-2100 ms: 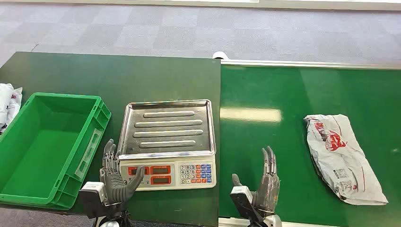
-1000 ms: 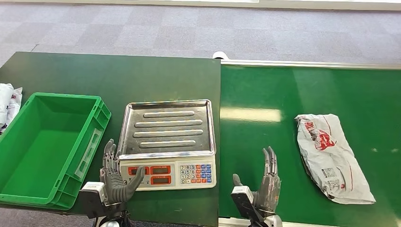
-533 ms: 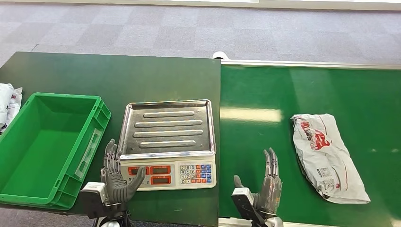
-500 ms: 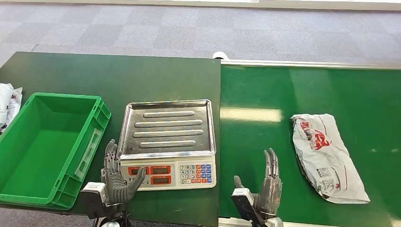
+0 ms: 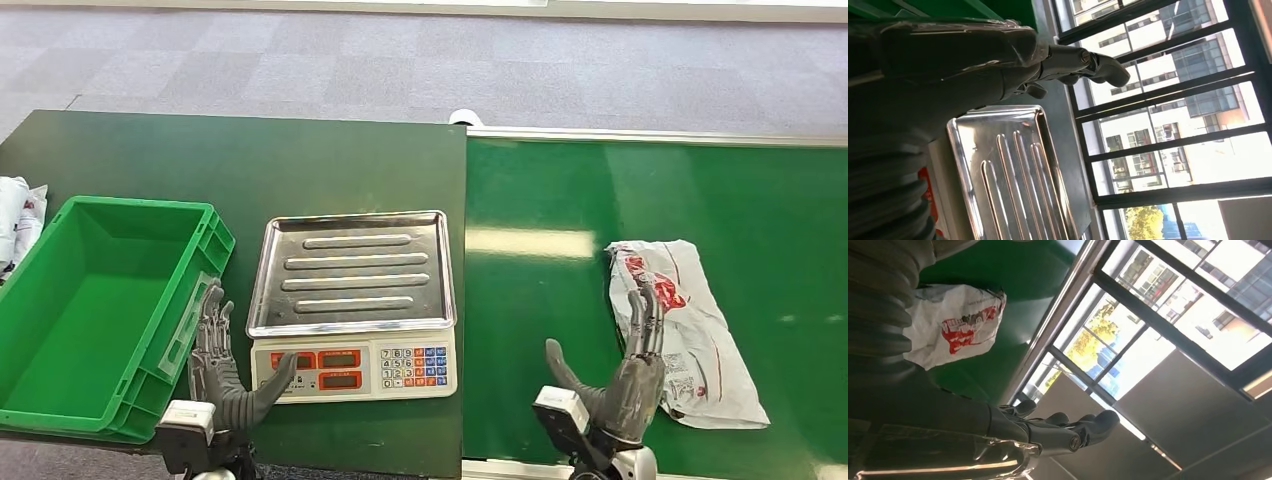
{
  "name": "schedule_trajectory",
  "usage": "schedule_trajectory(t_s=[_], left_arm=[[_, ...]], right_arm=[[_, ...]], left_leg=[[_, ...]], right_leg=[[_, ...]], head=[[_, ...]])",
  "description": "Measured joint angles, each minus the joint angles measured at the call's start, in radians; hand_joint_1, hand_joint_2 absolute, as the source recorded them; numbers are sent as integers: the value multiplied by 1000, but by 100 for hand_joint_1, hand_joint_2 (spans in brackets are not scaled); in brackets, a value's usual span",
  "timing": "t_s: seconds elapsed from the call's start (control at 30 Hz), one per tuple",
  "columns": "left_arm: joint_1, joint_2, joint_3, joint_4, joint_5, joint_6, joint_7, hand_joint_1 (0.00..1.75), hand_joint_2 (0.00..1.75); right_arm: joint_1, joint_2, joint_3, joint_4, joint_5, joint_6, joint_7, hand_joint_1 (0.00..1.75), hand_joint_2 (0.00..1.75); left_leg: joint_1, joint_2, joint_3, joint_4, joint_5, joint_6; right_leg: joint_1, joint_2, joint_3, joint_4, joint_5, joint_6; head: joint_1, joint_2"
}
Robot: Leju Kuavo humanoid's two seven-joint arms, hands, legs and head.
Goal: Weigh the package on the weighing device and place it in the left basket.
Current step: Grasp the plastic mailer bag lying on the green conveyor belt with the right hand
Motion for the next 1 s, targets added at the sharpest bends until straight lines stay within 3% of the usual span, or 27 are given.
schedule_trajectory(t_s=[0.2, 0.5, 0.63, 0.67, 0.77, 0.8, 1.0], left_arm=[[-70, 0, -26, 7, -97, -57, 41, 0, 175], [-120, -20, -74, 19, -114, -73, 70, 0, 175], [-127, -33, -76, 26, -110, -82, 77, 0, 175], [-129, -37, -76, 28, -109, -85, 80, 0, 175], [-134, -51, -75, 35, -107, -90, 92, 0, 175], [-135, -56, -75, 37, -107, -90, 97, 0, 175], [-138, -77, -62, 40, -117, -72, 117, 0, 175]], right_arm=[[-192, -89, -88, 99, -19, 112, 278, 0, 175], [-392, -192, -234, 432, -28, 182, 467, 0, 175], [-430, -236, -291, 581, -11, 285, 584, 2, 175], [-437, -247, -301, 619, 0, 323, 616, 31, 175], [-450, -270, -316, 718, 46, 416, 701, 159, 175], [-456, -275, -317, 745, 65, 432, 722, 174, 175], [-510, -287, -290, 834, 229, 411, 882, 175, 175]], left_leg=[[-1, 0, 1, 1, 2, 2], [-1, -2, 0, 1, 1, 2], [-1, -1, -1, 1, 1, 2], [-1, -1, -1, 1, 1, 2], [-1, -2, -1, 1, 1, 2], [-1, -2, -1, 1, 1, 2], [0, -2, 1, 1, 1, 2]], right_leg=[[-1, 0, 1, 0, 2, 1], [-1, 0, 0, 0, 2, 1], [-1, 0, 0, 0, 2, 1], [-1, 0, 0, 0, 2, 1], [-1, -1, 0, 0, 2, 1], [-1, -1, 0, 0, 2, 1], [0, -1, 2, 0, 2, 1]], head=[[0, 0], [0, 0], [0, 0], [0, 0], [0, 0], [0, 0], [0, 0]])
